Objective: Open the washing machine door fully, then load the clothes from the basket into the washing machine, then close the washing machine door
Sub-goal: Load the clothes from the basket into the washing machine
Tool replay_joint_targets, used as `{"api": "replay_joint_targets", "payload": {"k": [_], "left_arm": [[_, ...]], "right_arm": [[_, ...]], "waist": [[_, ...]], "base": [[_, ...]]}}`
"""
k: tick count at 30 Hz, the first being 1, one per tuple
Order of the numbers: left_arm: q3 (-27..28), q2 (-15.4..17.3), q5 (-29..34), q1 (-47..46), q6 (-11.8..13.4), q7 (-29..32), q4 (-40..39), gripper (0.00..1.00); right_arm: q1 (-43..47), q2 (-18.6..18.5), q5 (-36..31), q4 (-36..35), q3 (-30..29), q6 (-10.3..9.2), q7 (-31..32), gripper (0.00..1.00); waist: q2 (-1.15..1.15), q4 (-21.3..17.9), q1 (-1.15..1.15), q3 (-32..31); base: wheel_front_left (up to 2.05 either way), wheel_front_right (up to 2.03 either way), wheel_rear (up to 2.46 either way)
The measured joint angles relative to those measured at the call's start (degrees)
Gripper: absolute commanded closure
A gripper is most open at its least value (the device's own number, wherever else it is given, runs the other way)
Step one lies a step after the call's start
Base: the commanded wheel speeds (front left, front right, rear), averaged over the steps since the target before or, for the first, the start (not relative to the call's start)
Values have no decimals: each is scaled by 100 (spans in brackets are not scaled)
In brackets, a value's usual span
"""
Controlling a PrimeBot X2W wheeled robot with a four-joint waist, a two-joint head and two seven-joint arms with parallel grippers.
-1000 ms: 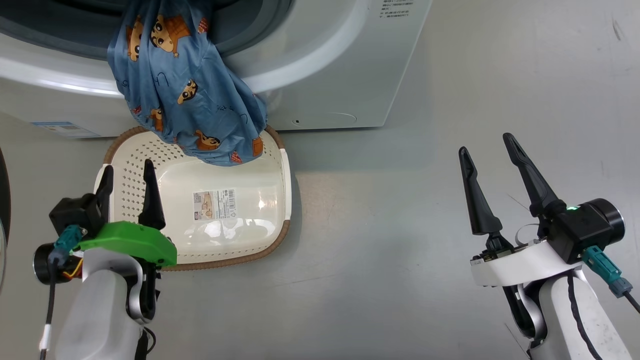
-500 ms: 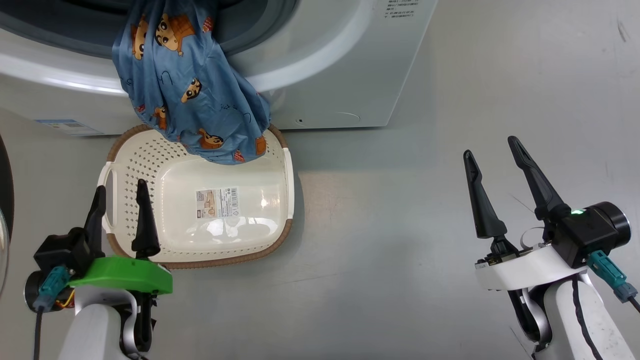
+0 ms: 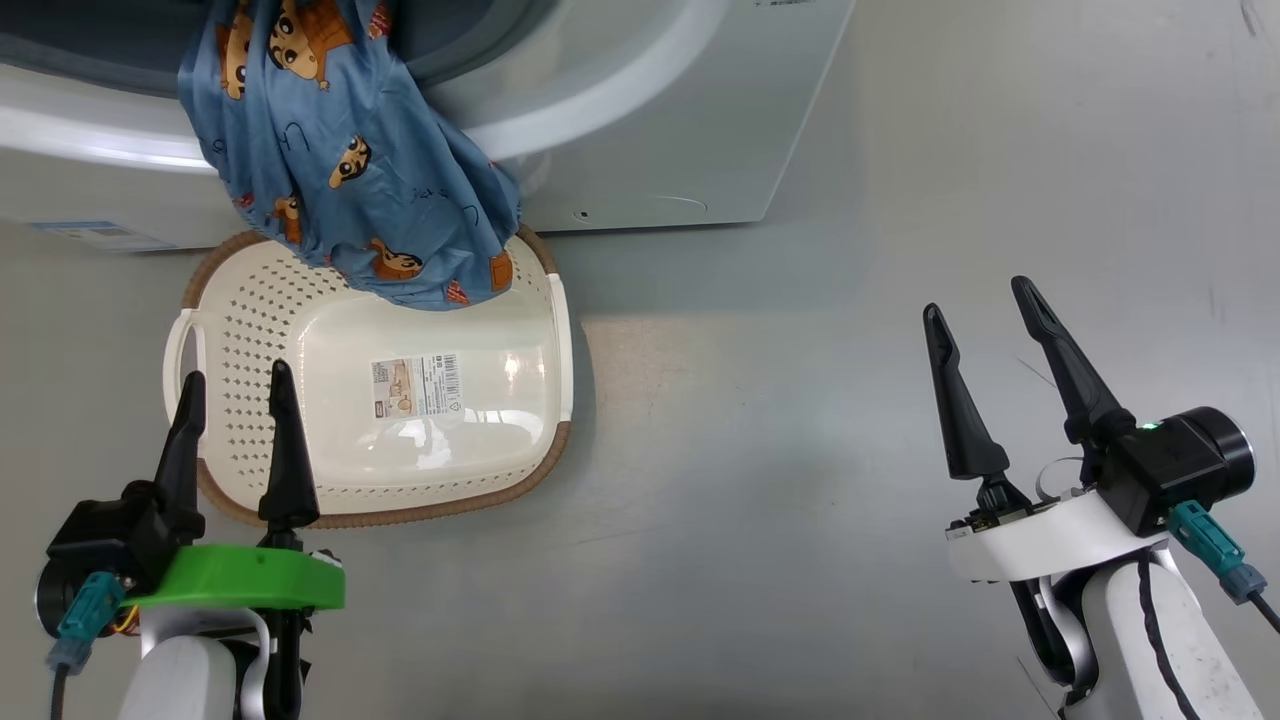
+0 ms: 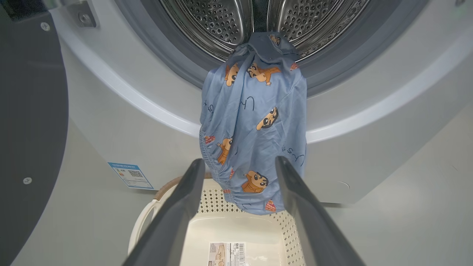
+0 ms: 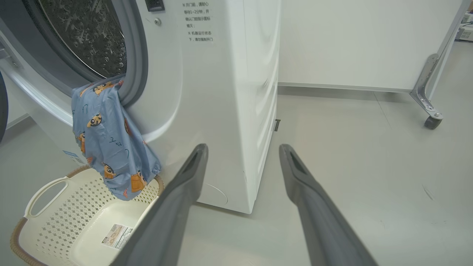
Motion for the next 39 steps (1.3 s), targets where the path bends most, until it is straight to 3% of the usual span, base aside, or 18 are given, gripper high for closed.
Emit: {"api": "replay_joint_targets", "payload": {"k": [12, 19, 39], "left_arm": [[58, 22, -99, 70, 0, 53, -138, 0], [307, 152, -458, -70, -94, 211, -66, 0], [555, 621, -734, -1440, -192, 734, 916, 0]], "right_arm": [[-22, 108, 3, 136, 63, 1, 0, 0], [-55, 229, 29, 152, 166, 1, 0, 0], [-223, 274, 29, 210, 127, -2, 0, 0]], "waist": [[0, -348, 0, 222], [0, -675, 0, 358], [0, -1442, 0, 1172]], "base": [[0, 0, 0], [0, 0, 0], [0, 0, 0]]}}
